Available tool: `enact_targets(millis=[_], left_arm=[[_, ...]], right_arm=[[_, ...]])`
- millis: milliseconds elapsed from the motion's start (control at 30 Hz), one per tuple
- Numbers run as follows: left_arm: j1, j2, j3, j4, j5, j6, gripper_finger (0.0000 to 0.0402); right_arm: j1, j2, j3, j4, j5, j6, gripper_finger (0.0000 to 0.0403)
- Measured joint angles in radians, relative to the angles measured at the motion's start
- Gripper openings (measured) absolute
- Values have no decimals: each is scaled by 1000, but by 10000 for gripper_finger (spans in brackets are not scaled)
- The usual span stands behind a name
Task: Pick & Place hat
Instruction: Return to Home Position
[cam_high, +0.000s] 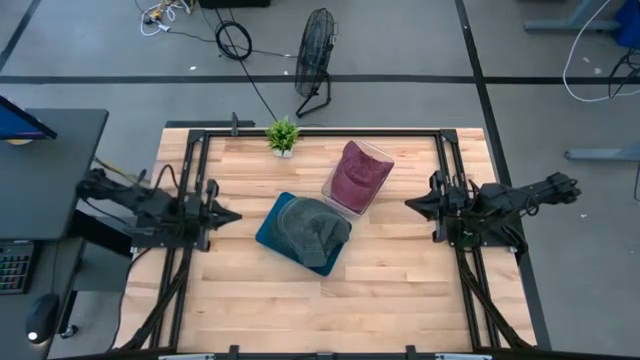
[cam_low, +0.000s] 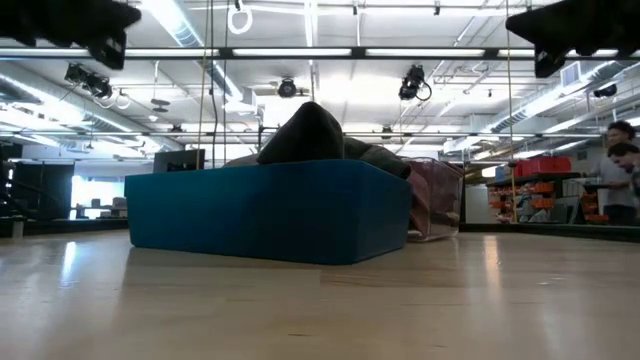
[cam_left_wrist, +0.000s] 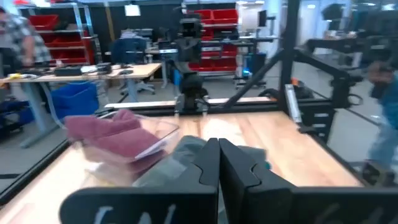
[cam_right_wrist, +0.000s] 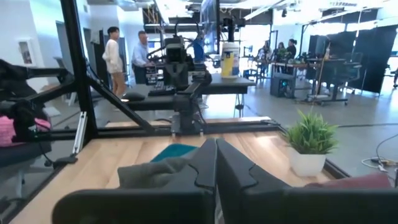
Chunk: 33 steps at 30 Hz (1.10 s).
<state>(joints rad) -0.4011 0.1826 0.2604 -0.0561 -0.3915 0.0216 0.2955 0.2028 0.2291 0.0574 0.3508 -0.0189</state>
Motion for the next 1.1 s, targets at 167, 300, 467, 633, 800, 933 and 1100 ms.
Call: enact_targets(millis=[167,300,467,633,800,933,1100], left_arm=[[87,-72,-38,2,41,-1,3],[137,-108,-58,20,133,-10,3],[170,-114,-140,81,134,-10,3],[189,-113,-236,193,134,-11,3],[204,-111,-251,192,134,-48,3],[204,-111,-251,200,134,-53,3],[204,-111,-251,176,131,-43,3]], right_arm=[[0,-54,-41,3,25,-23,9],[0,-94,-78,3,35,-16,9],[0,-124,-124,18,35,-16,9],[0,-140,-164,26,35,-13,9],[0,-140,-209,28,61,22,9],[0,-138,-215,10,61,45,9],[0,-142,-214,8,68,4,9]])
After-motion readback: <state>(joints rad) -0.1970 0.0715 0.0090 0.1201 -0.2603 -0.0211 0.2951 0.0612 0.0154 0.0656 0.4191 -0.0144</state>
